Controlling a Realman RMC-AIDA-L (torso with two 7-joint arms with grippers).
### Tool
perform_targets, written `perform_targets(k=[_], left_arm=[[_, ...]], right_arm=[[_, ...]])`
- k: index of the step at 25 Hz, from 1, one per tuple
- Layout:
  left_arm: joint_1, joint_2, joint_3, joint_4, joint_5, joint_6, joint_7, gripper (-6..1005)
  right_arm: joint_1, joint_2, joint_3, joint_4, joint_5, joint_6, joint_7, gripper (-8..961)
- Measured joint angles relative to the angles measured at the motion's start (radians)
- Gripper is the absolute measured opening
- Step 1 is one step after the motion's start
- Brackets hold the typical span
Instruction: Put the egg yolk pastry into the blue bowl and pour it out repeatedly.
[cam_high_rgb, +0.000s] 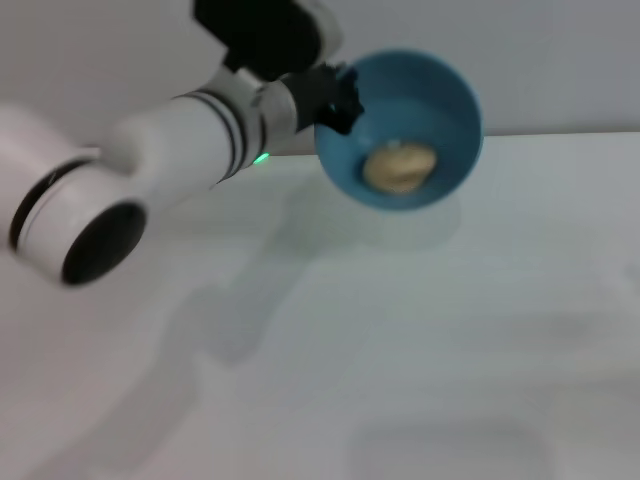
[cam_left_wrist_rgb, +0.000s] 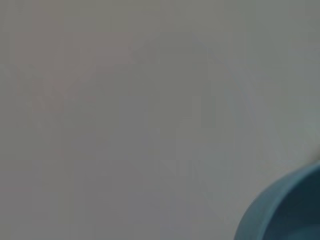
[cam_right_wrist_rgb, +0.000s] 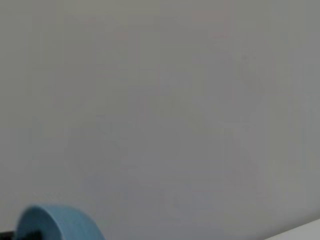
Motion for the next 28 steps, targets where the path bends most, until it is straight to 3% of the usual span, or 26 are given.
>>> perform_targets(k=[8,13,18,24,28], left_arm=[[0.086,-0.004,0.086,0.178,-0.002,0.523,0.070,13],[0.088,-0.012,0.229,0.405,-0.072,1.021,0.101,13],[0.078,-0.012,0.369,0.474,-0.259,1.167,0.162,12],[0.087,-0.012,0.515,0.475,-0.497,1.343,0.228,12],[0.067,-0.012,0.568,0.483,-0.612,1.353,0.221,13]], right_arm=[[0.003,0.001,0.001,0.000,0.001,0.005,-0.001,612],[0.012,0.001,0.001,0.005,0.001,0.016,-0.001,612],[0.018,0.001,0.001,0.020,0.001,0.021,-0.003,612],[0.031,0.000,0.001,0.025,0.001,0.028,-0.014,612],[0.032,0.000,0.001,0.026,0.001,0.028,-0.015,611]])
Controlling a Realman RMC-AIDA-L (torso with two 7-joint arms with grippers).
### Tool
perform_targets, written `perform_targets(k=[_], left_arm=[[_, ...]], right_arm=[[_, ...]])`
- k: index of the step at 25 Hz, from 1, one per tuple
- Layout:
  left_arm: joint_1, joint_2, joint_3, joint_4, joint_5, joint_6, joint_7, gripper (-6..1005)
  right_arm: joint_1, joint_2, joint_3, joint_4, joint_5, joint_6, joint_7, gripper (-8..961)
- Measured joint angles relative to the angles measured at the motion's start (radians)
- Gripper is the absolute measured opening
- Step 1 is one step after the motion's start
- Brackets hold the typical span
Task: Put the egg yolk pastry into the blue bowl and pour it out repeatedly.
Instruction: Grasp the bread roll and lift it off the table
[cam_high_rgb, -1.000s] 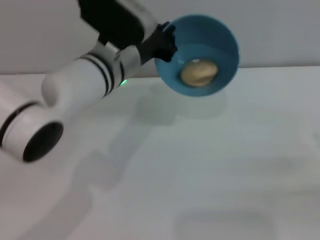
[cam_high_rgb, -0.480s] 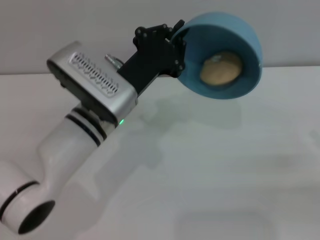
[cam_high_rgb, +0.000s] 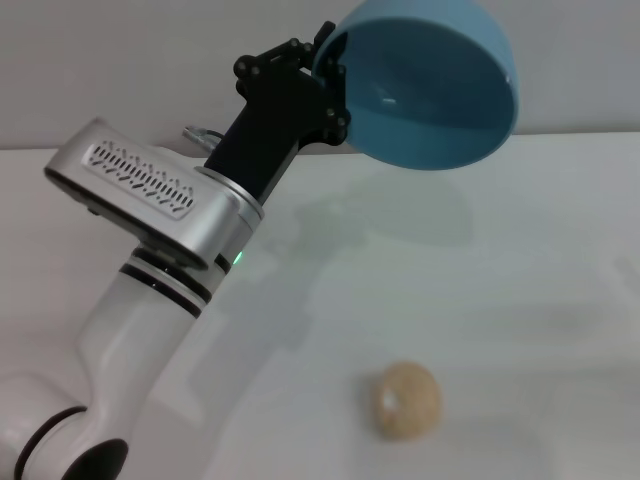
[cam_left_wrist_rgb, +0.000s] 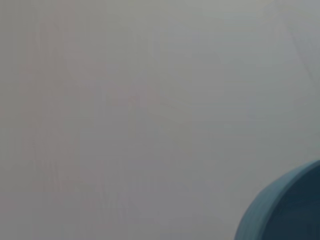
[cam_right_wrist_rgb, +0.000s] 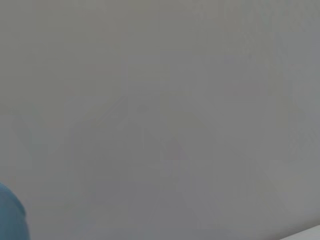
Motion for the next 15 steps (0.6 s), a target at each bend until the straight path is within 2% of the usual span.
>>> perform_targets(k=[8,10,13,15], left_arm=[[-0.038,0.000,-0.019,0.010,-0.054,-0.116,-0.013,12],[-0.054,0.003,-0.056,-0.002,-0.077,-0.200,-0.014,12],[-0.080,0.008,-0.161,-0.038,-0.087,-0.406,-0.015,13],[-0.109,0.013,-0.279,-0.067,-0.084,-0.622,-0.015,13]], right_arm=[[0.006,0.000,-0.006,0.003,0.000,0.001,0.000,611],[0.011,0.000,-0.008,0.009,-0.001,0.001,0.000,611],[0.025,-0.001,-0.014,0.016,-0.009,0.003,0.000,611],[0.035,-0.002,-0.031,0.019,-0.011,0.009,0.000,611]])
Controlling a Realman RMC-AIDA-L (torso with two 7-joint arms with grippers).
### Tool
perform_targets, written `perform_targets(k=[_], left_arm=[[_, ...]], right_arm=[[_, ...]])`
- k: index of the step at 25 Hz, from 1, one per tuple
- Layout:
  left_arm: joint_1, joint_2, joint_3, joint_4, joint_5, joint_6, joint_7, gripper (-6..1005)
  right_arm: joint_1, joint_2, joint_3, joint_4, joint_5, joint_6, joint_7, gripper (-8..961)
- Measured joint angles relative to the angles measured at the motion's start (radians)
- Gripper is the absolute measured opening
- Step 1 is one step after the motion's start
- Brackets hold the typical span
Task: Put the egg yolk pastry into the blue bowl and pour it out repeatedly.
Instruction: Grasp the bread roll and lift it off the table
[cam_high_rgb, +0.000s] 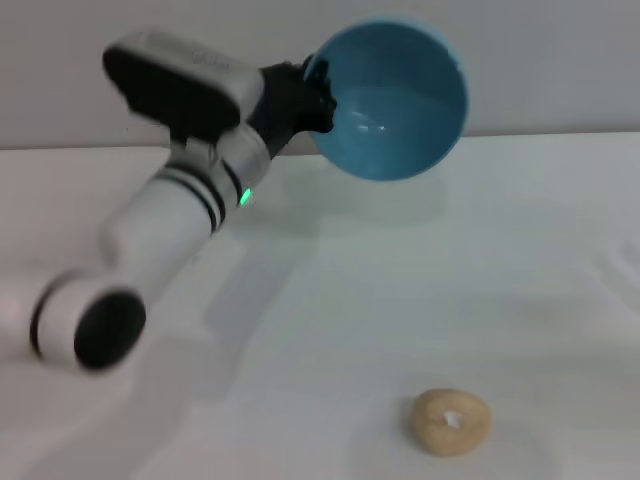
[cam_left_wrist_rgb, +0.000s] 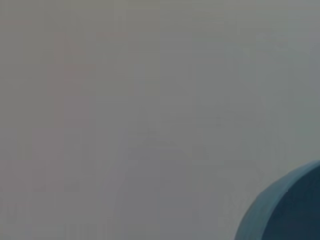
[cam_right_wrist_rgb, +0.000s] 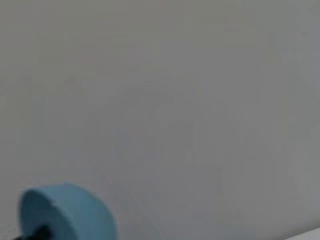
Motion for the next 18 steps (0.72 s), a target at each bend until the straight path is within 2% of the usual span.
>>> perform_targets(k=[1,2,3,6,9,10,13,16,18], left_arm=[[-0.012,0.002,-0.048,-0.007,0.002,-0.089,0.001,13],[-0.041,0.006,-0.150,-0.022,0.003,-0.274,0.006,13],[-0.041,0.006,-0.150,-0.022,0.003,-0.274,0.006,12],[-0.086,0.010,-0.308,-0.030,0.013,-0.553,0.029,12],[-0.110,0.011,-0.428,-0.036,0.020,-0.738,0.096,12],[-0.119,0.011,-0.473,-0.041,0.020,-0.811,0.125,12],[-0.143,0.012,-0.608,-0.058,0.021,-1.008,0.195,12],[-0.155,0.014,-0.711,-0.081,0.052,-1.168,0.224,12],[-0.165,0.014,-0.761,-0.088,0.102,-1.244,0.217,12]], right_arm=[[0.005,0.000,-0.012,0.001,0.000,0.002,0.000,611],[0.010,-0.001,-0.026,0.002,0.000,0.004,0.000,611],[0.015,-0.001,-0.041,0.002,0.000,0.005,0.000,611],[0.032,-0.005,-0.099,0.003,-0.001,0.006,0.000,611],[0.061,-0.017,-0.207,-0.001,-0.001,0.006,0.006,610],[0.061,-0.017,-0.207,-0.001,-0.001,0.006,0.006,610],[0.085,-0.035,-0.309,-0.008,-0.005,0.001,0.036,610],[0.113,-0.052,-0.407,-0.040,-0.063,-0.004,0.134,610],[0.127,-0.054,-0.448,-0.089,-0.133,-0.020,0.224,610]])
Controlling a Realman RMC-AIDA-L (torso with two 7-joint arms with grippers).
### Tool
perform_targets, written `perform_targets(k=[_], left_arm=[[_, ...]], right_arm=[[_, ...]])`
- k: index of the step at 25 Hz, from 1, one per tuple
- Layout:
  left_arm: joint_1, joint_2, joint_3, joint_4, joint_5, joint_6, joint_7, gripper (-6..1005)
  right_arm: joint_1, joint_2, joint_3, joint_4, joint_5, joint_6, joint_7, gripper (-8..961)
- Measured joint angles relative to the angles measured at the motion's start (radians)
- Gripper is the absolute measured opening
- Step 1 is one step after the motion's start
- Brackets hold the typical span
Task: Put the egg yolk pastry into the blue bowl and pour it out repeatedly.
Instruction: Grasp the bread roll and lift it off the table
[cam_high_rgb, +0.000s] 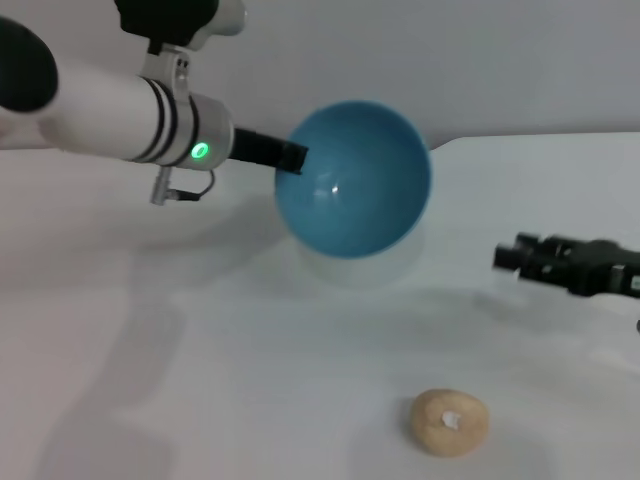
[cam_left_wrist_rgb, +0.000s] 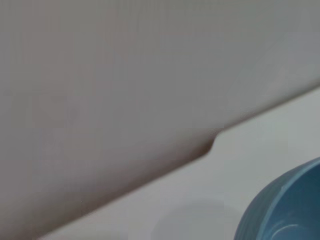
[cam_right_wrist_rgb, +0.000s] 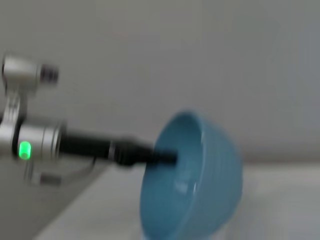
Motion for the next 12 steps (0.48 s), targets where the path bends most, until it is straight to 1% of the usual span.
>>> perform_targets(k=[2,4,6,9,12], left_arm=[[-0.022,0.000,-0.065,-0.003,0.081,-0.091,-0.025,12],[-0.042,0.000,-0.111,-0.003,0.164,-0.167,-0.057,13],[-0.059,0.000,-0.138,-0.009,0.255,-0.226,-0.103,13],[-0.065,-0.001,-0.142,-0.023,0.330,-0.281,-0.147,13],[-0.074,-0.002,-0.143,-0.025,0.350,-0.337,-0.157,13]], right_arm=[[0.008,0.004,-0.027,-0.065,-0.060,-0.047,0.084,609],[0.014,0.009,-0.042,-0.128,-0.107,-0.114,0.151,607],[0.021,0.010,-0.044,-0.165,-0.144,-0.154,0.201,604],[0.033,0.010,-0.043,-0.198,-0.219,-0.191,0.283,601],[0.048,0.004,-0.038,-0.214,-0.290,-0.222,0.352,598]])
